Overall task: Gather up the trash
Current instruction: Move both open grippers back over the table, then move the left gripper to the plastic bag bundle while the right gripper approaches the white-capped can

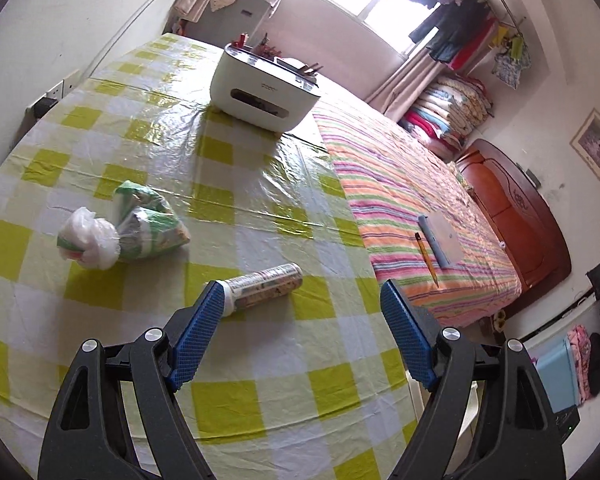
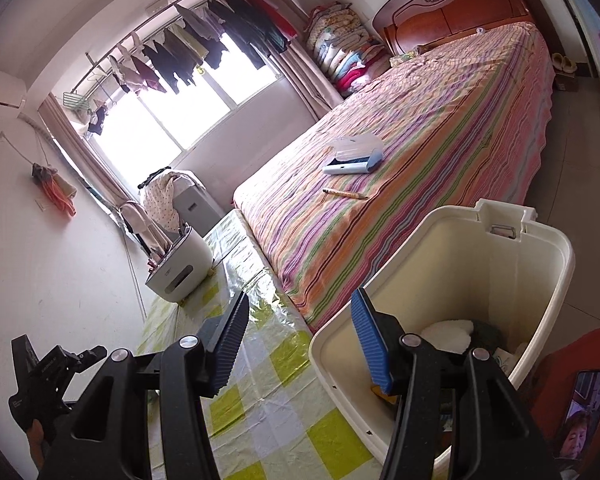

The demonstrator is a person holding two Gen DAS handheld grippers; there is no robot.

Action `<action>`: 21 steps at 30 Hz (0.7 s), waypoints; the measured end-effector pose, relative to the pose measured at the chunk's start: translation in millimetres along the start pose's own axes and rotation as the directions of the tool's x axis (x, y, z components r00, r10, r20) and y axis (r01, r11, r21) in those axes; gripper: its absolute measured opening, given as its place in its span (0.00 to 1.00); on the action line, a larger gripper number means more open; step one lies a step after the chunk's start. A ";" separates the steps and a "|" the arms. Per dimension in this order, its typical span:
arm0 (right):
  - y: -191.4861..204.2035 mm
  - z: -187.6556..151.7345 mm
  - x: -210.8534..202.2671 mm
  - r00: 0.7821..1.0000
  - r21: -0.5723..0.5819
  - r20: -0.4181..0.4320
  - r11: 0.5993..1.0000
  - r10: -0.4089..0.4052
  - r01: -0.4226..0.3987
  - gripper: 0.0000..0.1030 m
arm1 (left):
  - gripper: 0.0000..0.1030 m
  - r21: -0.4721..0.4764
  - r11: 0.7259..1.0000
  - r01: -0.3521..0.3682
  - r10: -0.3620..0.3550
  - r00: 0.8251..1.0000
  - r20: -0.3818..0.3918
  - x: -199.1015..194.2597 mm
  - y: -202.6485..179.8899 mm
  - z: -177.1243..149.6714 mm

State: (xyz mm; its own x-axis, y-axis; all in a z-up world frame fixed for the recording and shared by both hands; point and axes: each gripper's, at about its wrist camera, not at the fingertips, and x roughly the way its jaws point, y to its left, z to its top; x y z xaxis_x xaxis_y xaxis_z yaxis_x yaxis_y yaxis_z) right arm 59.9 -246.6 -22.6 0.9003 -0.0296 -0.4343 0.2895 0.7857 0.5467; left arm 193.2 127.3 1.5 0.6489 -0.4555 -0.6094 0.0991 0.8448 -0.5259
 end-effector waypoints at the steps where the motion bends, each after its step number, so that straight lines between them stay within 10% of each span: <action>1: 6.4 -4.4 3.3 1.000 -0.021 -0.011 1.000 0.002 -0.002 0.50 | 0.77 -0.015 1.000 -0.017 0.017 1.000 0.010 -2.3 10.3 3.0; 21: 52.4 -50.0 45.6 0.991 -0.150 -0.137 0.988 0.010 -0.030 0.51 | 0.77 -0.071 0.988 -0.138 0.140 0.990 0.019 5.0 79.7 20.0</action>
State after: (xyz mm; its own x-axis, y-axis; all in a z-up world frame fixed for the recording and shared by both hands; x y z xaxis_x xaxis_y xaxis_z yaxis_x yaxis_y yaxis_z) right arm 99.8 -175.9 -49.6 0.8501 0.0627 -0.5228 0.2103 0.8698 0.4463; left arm 219.5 198.0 -31.6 0.6709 -0.3276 -0.6653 -0.0451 0.8774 -0.4775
